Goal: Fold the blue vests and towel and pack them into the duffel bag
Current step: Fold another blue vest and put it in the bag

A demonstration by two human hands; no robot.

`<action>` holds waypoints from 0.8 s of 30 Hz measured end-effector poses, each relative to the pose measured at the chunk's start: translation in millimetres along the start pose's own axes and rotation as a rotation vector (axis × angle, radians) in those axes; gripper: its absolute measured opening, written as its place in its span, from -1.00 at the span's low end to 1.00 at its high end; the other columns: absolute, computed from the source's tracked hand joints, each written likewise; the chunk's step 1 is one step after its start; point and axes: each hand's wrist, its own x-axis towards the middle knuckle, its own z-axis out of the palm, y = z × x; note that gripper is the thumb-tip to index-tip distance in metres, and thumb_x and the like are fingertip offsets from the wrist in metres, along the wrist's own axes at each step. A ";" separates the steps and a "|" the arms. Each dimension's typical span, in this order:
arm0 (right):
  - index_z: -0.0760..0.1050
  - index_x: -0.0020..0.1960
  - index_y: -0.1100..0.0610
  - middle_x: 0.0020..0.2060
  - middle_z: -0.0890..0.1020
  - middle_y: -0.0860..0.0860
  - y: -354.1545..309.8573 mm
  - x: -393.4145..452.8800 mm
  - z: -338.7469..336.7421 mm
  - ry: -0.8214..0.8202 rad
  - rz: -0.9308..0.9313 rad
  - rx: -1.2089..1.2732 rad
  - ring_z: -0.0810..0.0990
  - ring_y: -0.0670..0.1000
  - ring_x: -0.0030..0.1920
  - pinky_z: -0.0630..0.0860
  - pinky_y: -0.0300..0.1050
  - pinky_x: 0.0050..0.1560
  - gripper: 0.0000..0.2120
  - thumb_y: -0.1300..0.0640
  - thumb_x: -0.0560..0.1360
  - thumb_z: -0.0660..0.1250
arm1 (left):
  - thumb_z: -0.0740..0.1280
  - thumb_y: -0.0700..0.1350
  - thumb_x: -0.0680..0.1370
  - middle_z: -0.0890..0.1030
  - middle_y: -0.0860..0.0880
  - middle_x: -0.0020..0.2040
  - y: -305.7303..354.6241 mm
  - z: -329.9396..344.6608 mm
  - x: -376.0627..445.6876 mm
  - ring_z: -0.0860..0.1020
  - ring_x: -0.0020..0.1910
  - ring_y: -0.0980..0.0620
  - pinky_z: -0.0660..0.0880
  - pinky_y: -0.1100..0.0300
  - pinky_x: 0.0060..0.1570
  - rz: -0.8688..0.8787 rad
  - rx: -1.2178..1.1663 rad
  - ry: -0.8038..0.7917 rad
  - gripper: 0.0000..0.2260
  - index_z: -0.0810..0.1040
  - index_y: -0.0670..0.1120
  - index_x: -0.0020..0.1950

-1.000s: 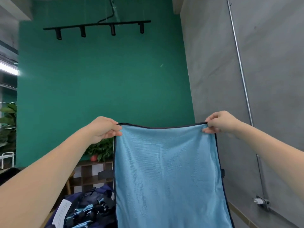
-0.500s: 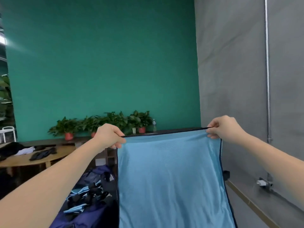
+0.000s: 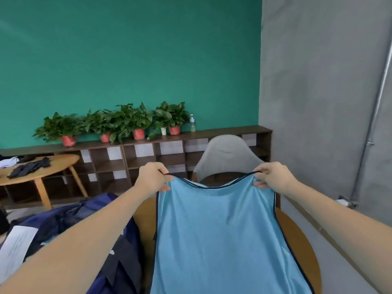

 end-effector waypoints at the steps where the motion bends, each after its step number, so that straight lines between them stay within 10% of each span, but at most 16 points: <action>1: 0.62 0.06 0.24 -0.14 0.72 0.17 0.3 10.5 2.5 0.001 0.004 -0.010 0.74 0.00 -0.23 0.66 -0.24 -0.23 -0.92 0.26 0.58 0.39 | 0.54 -0.24 0.48 0.70 -0.21 -0.20 1.4 4.4 11.1 0.70 -0.37 -0.04 0.66 0.11 -0.31 0.006 0.022 0.000 -0.87 0.62 -0.22 -0.09; 5: 0.67 -0.01 0.28 -0.17 0.72 0.16 -21.7 49.7 -3.9 0.076 -0.063 -0.061 0.72 0.09 -0.15 0.69 -0.02 -0.02 -0.90 0.24 0.55 0.43 | 0.45 -0.14 0.57 0.69 -0.18 -0.18 28.6 -0.1 56.4 0.66 -0.42 0.10 0.56 0.34 -0.37 0.147 0.140 0.084 -0.89 0.59 -0.18 -0.06; 10: 0.67 0.03 0.16 -0.07 0.69 0.01 -108.3 66.0 -52.7 0.418 -0.415 -0.105 0.58 0.00 -0.04 0.41 -0.19 0.03 -0.85 0.14 0.60 0.35 | 0.31 0.00 0.64 0.61 -0.15 -0.24 102.4 -66.4 89.2 0.64 -0.26 -0.16 0.58 -0.03 -0.11 0.436 0.179 0.458 -0.80 0.43 -0.10 -0.08; 14: 0.67 0.09 0.13 -0.04 0.71 -0.04 -169.9 45.4 -90.7 0.547 -0.625 0.063 0.62 -0.06 -0.04 0.55 -0.13 0.12 -0.83 0.12 0.58 0.35 | 0.27 -0.18 0.61 0.55 0.02 -0.25 151.0 -117.4 69.7 0.59 -0.29 -0.01 0.52 0.28 -0.16 0.602 0.005 0.626 -0.98 0.45 -0.08 -0.02; 24: 0.67 -0.05 0.03 -0.18 0.67 -0.18 -88.2 -97.7 -72.2 0.329 -0.535 -0.001 0.60 -0.23 -0.16 0.51 -0.28 -0.01 -0.94 0.15 0.49 0.50 | 0.43 -0.16 0.57 0.64 0.05 -0.06 42.5 -92.1 -81.5 0.54 -0.13 0.11 0.37 0.32 -0.04 0.629 0.269 0.442 -0.92 0.67 -0.12 0.04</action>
